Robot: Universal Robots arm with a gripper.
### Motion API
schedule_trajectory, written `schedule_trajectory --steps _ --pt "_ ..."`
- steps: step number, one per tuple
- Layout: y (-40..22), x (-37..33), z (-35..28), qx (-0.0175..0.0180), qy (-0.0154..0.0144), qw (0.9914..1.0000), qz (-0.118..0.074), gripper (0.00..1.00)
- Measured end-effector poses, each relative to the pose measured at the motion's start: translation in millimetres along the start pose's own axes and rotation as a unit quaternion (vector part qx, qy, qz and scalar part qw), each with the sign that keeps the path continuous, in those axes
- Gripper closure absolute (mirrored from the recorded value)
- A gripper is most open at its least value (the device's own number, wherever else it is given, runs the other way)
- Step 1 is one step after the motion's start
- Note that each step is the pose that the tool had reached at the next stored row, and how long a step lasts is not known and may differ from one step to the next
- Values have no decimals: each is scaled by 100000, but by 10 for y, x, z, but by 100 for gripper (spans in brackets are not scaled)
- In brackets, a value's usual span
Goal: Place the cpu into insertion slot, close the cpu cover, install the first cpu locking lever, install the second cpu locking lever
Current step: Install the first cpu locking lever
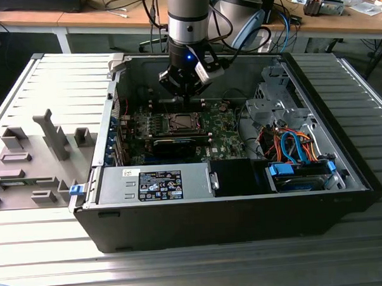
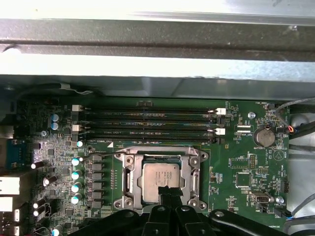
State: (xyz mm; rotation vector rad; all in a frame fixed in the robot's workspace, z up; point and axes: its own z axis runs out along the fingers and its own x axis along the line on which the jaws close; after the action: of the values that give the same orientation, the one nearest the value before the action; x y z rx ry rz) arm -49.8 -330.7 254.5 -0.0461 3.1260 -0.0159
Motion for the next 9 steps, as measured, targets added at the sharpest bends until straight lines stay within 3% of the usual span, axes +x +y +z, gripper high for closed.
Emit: schedule_trajectory --steps 9 --pt "0 4 -9 -7 -7 100000 0 89"
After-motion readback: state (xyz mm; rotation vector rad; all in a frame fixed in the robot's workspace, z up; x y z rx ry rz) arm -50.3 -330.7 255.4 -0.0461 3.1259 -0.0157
